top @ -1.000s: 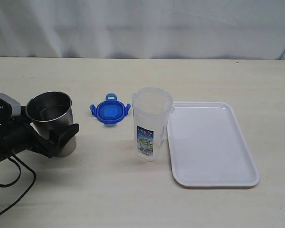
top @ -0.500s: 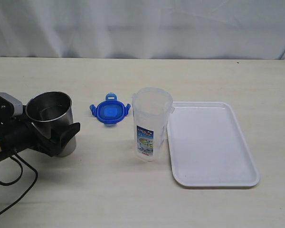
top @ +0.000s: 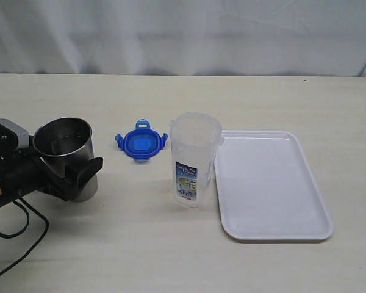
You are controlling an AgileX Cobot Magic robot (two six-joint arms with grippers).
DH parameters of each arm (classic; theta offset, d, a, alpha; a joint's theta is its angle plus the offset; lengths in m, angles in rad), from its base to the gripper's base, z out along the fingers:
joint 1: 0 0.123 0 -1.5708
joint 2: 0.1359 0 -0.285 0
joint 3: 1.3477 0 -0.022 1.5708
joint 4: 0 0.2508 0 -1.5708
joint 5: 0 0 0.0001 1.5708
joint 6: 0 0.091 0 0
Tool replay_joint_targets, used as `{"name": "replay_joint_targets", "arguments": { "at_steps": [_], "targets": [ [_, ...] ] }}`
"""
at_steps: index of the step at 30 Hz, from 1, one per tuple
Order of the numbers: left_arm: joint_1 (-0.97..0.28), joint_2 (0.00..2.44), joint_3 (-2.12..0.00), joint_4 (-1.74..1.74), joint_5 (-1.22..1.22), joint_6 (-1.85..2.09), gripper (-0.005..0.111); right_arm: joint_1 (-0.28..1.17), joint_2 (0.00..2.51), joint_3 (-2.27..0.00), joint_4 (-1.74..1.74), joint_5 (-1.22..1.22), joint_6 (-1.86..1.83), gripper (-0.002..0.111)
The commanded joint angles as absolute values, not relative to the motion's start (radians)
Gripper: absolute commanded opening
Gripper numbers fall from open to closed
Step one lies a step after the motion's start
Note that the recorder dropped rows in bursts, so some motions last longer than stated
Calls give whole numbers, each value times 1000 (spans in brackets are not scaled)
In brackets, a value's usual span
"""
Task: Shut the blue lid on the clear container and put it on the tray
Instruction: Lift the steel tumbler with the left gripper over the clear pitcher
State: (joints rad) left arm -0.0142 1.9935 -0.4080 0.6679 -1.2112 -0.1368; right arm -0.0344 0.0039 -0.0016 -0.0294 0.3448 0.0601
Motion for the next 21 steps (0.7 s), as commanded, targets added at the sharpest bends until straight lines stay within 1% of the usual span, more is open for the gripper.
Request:
{"name": "replay_joint_targets", "arguments": {
  "at_steps": [1, 2, 4, 5, 7, 10, 14, 18, 20, 21],
  "targets": [
    [-18, 1995, -414, 645, -1221, -144, 100, -33, 0, 0, -31, 342, 60, 4],
    [-18, 1995, -414, 643, -1221, -144, 98, -33, 0, 0, -31, 342, 60, 4],
    [-18, 1995, -414, 646, -1221, -144, 78, -33, 0, 0, -31, 342, 60, 4],
    [-18, 1995, -414, 650, -1221, -144, 70, -33, 0, 0, -31, 342, 60, 4],
    [-18, 1995, -414, 658, -1221, -144, 52, -33, 0, 0, -31, 342, 60, 4],
    [-18, 1995, -414, 680, -1221, -146, 32, -33, 0, 0, -31, 342, 60, 4],
    [-18, 1995, -414, 680, -1221, -146, 16, -33, 0, 0, -31, 342, 60, 4],
    [-18, 1995, -414, 709, -1221, -161, 13, -33, 0, 0, -31, 342, 60, 4],
    [-18, 1993, -414, 716, -1221, -161, 3, -33, 0, 0, -31, 342, 60, 4],
    [-18, 1993, -414, 714, -1221, -159, 0, -33, 0, 0, -31, 342, 60, 4]
  ]
}}
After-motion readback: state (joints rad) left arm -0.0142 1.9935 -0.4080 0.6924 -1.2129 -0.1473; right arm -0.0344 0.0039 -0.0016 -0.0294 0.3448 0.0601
